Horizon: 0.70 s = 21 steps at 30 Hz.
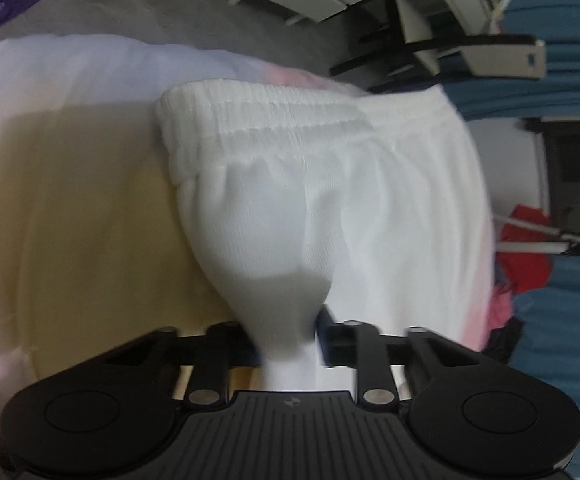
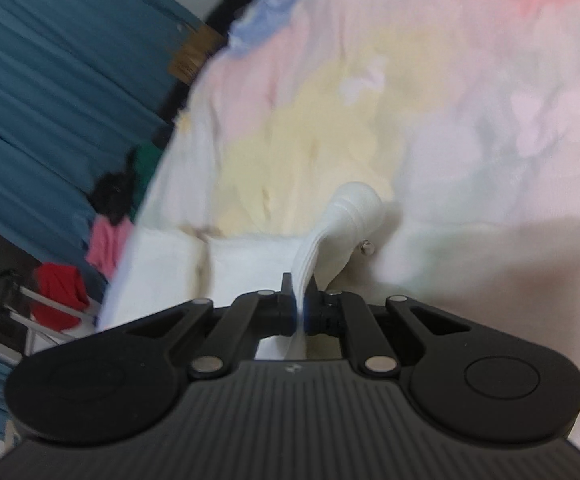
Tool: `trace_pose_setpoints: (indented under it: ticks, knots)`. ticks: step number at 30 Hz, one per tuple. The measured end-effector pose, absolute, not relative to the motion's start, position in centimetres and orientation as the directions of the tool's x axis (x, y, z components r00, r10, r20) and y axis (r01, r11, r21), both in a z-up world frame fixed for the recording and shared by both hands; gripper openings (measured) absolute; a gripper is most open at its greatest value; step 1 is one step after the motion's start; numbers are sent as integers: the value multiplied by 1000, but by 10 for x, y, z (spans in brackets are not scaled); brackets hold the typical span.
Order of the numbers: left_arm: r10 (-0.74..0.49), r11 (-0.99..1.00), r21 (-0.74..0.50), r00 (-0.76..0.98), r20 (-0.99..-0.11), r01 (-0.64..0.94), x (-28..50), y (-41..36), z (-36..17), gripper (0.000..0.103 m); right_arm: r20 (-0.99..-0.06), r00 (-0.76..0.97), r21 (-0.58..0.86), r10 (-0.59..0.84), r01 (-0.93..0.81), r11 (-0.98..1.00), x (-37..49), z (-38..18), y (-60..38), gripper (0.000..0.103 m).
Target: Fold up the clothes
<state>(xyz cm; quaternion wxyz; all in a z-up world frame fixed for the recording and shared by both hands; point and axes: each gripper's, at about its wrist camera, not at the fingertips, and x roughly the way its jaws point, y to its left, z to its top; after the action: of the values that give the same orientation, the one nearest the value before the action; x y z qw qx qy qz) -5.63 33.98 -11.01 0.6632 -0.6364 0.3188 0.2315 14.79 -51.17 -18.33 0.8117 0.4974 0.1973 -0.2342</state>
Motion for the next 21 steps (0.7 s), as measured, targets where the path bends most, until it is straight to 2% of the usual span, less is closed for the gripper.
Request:
trace_pose_setpoints:
  ticks: [6, 8, 17, 21]
  knots:
    - [-24, 128, -836, 841, -541, -534, -79, 335, -78, 12, -448, 854, 755, -265, 520, 399, 116, -147, -495, 6]
    - [-11, 156, -848, 858, -514, -506, -80, 336, -64, 12, -435, 860, 739, -267, 511, 440, 129, -135, -493, 6]
    - [-26, 275, -828, 857, -514, -488, 13, 354, -11, 12, -379, 886, 638, -267, 459, 618, 189, -77, -486, 6]
    - [-6, 325, -796, 840, -542, -511, 112, 365, -2, 13, -401, 871, 569, -282, 478, 669, 271, -68, -472, 6]
